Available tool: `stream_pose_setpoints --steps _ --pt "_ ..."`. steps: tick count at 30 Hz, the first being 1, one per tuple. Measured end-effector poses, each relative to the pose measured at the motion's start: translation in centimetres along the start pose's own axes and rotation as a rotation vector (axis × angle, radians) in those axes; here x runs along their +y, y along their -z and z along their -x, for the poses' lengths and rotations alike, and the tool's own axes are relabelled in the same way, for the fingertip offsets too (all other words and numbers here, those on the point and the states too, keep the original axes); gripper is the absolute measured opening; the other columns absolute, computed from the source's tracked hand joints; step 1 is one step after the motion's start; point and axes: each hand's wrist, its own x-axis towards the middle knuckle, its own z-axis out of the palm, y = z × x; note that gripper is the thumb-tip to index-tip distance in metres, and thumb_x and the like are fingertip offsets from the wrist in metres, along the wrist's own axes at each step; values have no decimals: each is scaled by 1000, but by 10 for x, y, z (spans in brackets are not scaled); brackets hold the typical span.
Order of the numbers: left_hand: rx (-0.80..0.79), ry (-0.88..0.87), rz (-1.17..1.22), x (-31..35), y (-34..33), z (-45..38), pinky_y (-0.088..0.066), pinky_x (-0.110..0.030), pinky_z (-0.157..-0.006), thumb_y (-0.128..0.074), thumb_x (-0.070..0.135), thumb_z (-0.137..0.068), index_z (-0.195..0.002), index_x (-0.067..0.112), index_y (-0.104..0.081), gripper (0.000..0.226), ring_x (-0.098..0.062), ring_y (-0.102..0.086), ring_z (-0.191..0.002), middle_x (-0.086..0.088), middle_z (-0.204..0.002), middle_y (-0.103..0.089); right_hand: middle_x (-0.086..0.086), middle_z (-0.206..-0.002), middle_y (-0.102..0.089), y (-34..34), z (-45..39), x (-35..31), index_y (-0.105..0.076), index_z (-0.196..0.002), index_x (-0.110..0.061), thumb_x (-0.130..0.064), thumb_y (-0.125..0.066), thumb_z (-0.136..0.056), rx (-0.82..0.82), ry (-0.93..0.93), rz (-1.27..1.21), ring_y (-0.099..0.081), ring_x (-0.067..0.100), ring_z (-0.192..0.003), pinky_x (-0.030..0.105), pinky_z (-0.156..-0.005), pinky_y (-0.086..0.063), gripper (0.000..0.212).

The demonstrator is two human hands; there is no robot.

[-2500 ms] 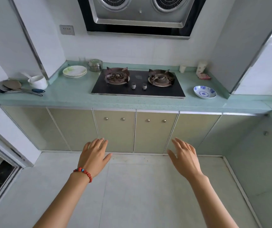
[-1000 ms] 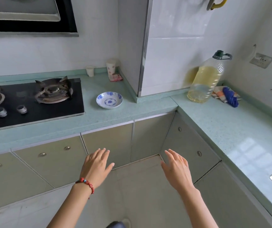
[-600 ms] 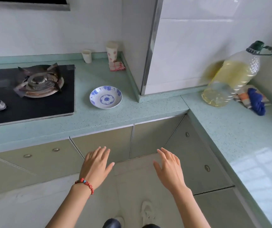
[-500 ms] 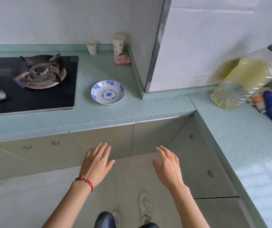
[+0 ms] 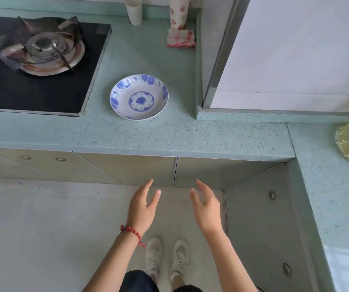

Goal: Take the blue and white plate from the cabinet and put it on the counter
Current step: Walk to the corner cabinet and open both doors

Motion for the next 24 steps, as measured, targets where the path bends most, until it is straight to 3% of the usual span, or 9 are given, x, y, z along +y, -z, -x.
stream_pose_setpoints --steps 4,7,11,15,20,24 --pt "1 245 500 5 -32 -44 -41 -26 -92 -50 11 -90 -122 5 -50 32 -16 -53 -109 -15 -128 -55 1 -120 -62 -20 -51 3 -55 -123 -11 -22 -52 -90 39 -177 -403 -56 13 -112 30 -100 -42 34" --pt "29 345 745 7 -47 -74 -47 -29 -80 -47 10 -91 -122 6 -49 31 -22 -55 -106 -12 -121 -57 8 -109 -67 -32 -82 5 -54 -117 -8 -14 -50 -92 43 -254 -737 -65 10 -97 25 -85 -53 26" --pt "11 394 1041 10 -60 -97 -47 -37 -84 -45 4 -91 -110 9 -54 22 -23 -60 -102 -7 -107 -63 7 -104 -69 -42 -106 7 -54 -106 -12 -8 -51 -91 37 -294 -1036 -67 17 -98 26 -77 -53 16" --pt "-52 395 1200 14 -67 -108 -49 -33 -80 -46 -1 -88 -81 14 -60 22 -13 -67 -88 0 -88 -68 11 -98 -69 -46 -115 7 -56 -97 -7 2 -46 -90 19 -309 -1242 -69 21 -94 25 -72 -57 15" --pt "-78 424 1332 14 -71 -111 -49 -32 -83 -43 -8 -86 -71 13 -56 29 -14 -68 -80 2 -71 -70 12 -90 -64 -50 -120 2 -58 -86 -4 10 -41 -89 -4 -306 -1330 -62 25 -91 36 -82 -53 22" --pt "-78 453 1378 12 -71 -105 -50 -29 -81 -43 -6 -87 -74 15 -57 29 -13 -70 -79 2 -71 -75 15 -87 -62 -51 -120 1 -55 -86 -1 11 -43 -87 -6 -304 -1358 -64 26 -86 31 -83 -56 17"
